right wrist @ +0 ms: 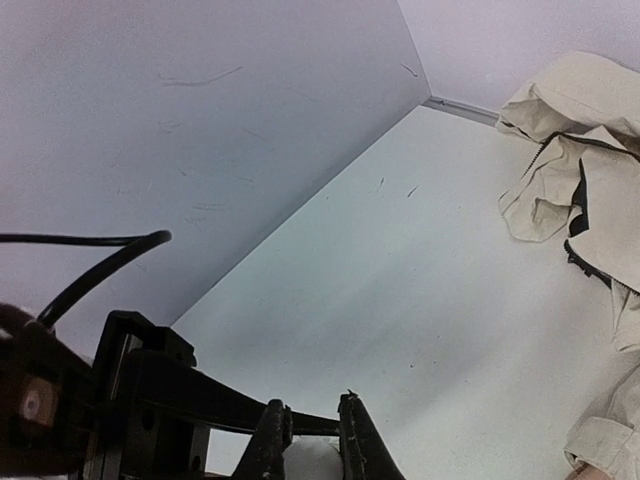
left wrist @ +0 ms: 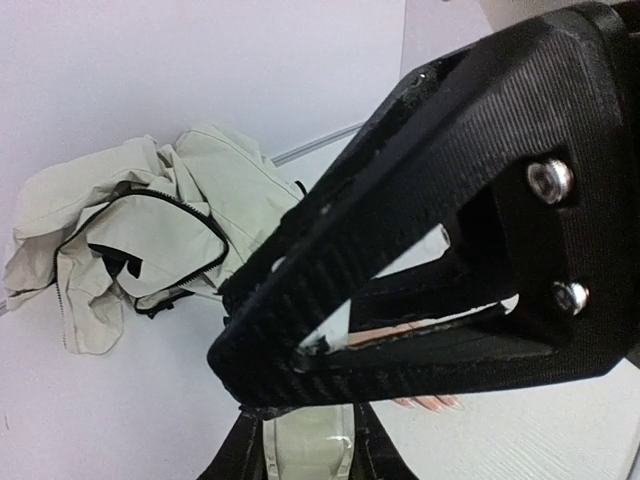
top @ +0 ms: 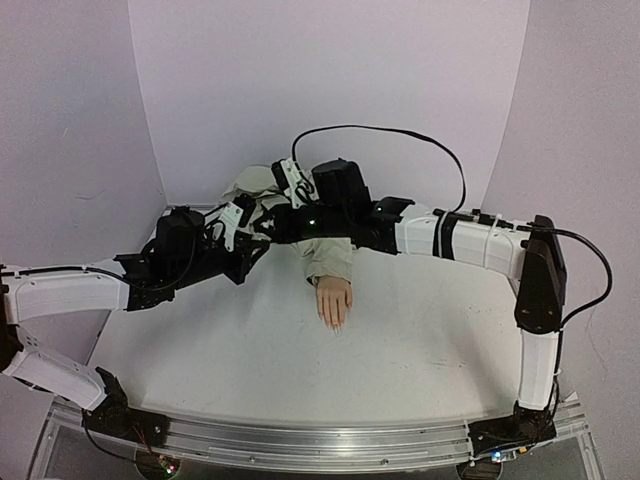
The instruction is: Paint the nails
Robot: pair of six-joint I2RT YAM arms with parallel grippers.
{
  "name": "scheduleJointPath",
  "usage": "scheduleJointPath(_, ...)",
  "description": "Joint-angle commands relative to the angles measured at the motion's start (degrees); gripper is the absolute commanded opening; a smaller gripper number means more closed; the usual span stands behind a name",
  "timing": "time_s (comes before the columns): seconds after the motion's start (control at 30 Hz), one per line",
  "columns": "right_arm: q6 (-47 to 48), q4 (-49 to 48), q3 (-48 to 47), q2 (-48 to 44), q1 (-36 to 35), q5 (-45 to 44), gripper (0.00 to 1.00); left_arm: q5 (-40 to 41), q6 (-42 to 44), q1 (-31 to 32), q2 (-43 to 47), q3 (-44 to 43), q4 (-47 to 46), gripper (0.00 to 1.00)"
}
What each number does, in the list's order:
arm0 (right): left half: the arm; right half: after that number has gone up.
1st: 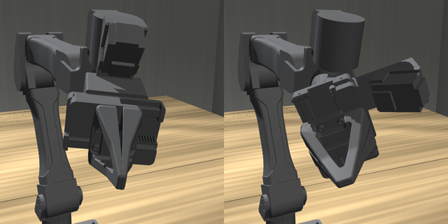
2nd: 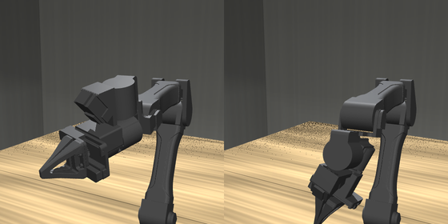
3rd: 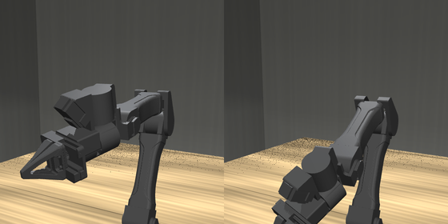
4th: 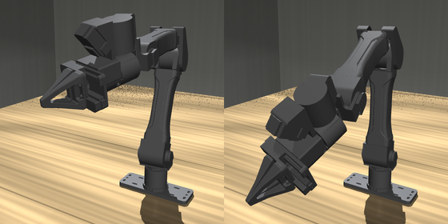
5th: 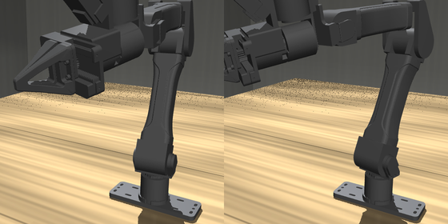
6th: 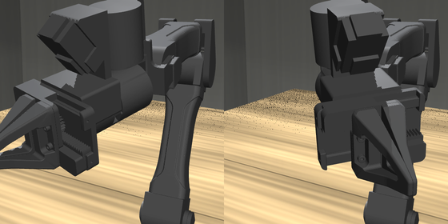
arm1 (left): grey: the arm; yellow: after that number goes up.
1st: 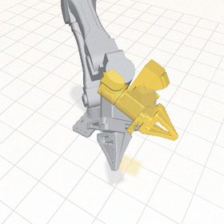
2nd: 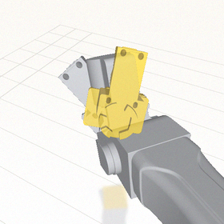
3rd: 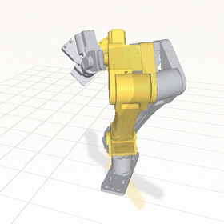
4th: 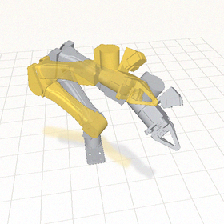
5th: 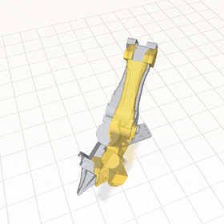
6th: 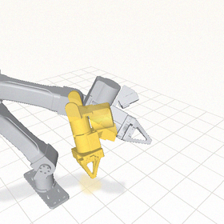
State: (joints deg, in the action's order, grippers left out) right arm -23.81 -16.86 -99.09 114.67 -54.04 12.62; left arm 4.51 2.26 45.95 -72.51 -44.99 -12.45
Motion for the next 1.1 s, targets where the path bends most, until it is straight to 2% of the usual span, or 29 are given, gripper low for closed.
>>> scheduleJointPath(0.0,6.37,-5.76,3.72,-5.49,-0.10,7.04,0.00,-15.14,-3.12,-1.59,1.80,-3.87,-3.72,0.00)
scheduleJointPath(0.13,14.96,-9.71,11.49,-11.64,0.72,18.32,0.00,-43.15,-6.69,-6.85,2.60,-6.67,-3.72,0.00)
scheduleJointPath(0.23,21.52,-10.26,14.52,-14.28,2.48,39.61,0.00,-66.35,-8.15,-9.09,1.29,-10.47,-3.72,0.00)
scheduleJointPath(0.27,22.44,-9.69,14.58,-14.45,3.28,47.15,0.00,-71.81,-9.02,-9.42,0.61,-11.79,-3.71,0.00)
scheduleJointPath(0.37,22.11,-9.05,15.87,-14.74,5.65,58.25,0.00,-83.33,-12.44,-10.54,-2.26,-15.03,-3.65,0.00)
scheduleJointPath(0.43,22.12,-8.98,17.56,-15.54,6.29,58.60,0.00,-84.95,-13.90,-11.37,-3.54,-15.56,-3.72,0.00)
scheduleJointPath(0.6,21.72,-8.89,18.43,-16.68,6.28,55.09,0.01,-80.09,-11.90,-11.68,-4.14,-14.76,-3.72,0.00)
scheduleJointPath(0.67,21.70,-8.89,18.49,-17.19,6.27,51.95,0.05,-76.25,-10.79,-11.63,-3.65,-14.31,-3.72,0.00)
scheduleJointPath(0.7,21.63,-8.89,18.61,-17.59,6.29,49.67,0.10,-73.32,-9.89,-11.67,-3.17,-13.69,-3.72,0.00)
scheduleJointPath(0.77,21.25,-8.89,18.85,-18.45,6.33,44.72,0.27,-65.00,-7.54,-11.68,-1.70,-11.95,-3.60,0.00)
scheduleJointPath(0.9,18.40,-8.78,19.01,-19.42,6.28,30.63,0.60,-40.84,-4.08,-11.47,2.30,-6.74,-2.90,0.00)
scheduleJointPath(0.93,16.48,-8.80,18.65,-19.21,6.29,26.86,0.65,-33.74,-3.94,-11.28,3.24,-5.72,-2.85,0.00)
scheduleJointPath(1.07,9.46,-8.71,16.29,-17.22,6.24,19.06,0.71,-19.31,0.21,-9.16,6.30,-2.64,-2.67,0.00)
